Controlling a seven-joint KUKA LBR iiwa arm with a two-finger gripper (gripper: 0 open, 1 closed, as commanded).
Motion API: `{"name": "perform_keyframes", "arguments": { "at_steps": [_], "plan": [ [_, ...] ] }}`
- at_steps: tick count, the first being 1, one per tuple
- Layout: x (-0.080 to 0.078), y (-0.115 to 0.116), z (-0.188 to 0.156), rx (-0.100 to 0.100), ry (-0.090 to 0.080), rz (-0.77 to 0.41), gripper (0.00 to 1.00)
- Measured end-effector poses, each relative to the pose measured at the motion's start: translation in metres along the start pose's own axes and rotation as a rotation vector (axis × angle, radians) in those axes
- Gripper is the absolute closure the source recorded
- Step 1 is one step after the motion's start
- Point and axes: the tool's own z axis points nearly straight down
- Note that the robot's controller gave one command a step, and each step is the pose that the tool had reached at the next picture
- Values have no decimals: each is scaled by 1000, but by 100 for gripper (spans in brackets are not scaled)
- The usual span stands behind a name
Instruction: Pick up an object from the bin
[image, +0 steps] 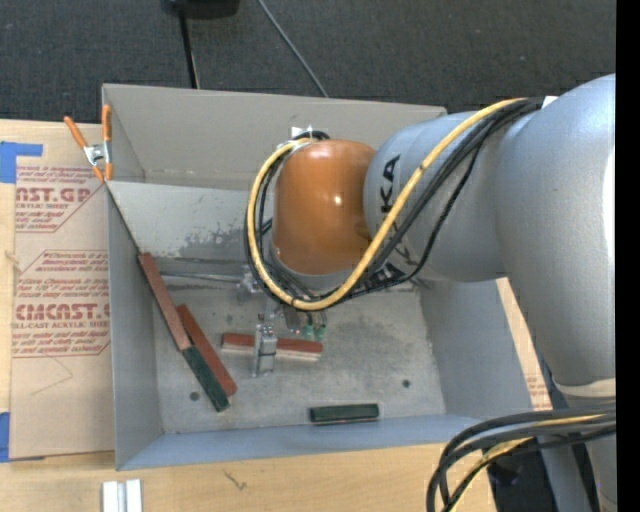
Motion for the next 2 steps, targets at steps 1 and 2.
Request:
{"name": "perform_keyframes", "arguments": {
  "at_steps": [1,2],
  "plan": [
    [-9,-34,-1,1,8,-46,0],
    [-4,-50,14,0,5,10,0]
  ]
}}
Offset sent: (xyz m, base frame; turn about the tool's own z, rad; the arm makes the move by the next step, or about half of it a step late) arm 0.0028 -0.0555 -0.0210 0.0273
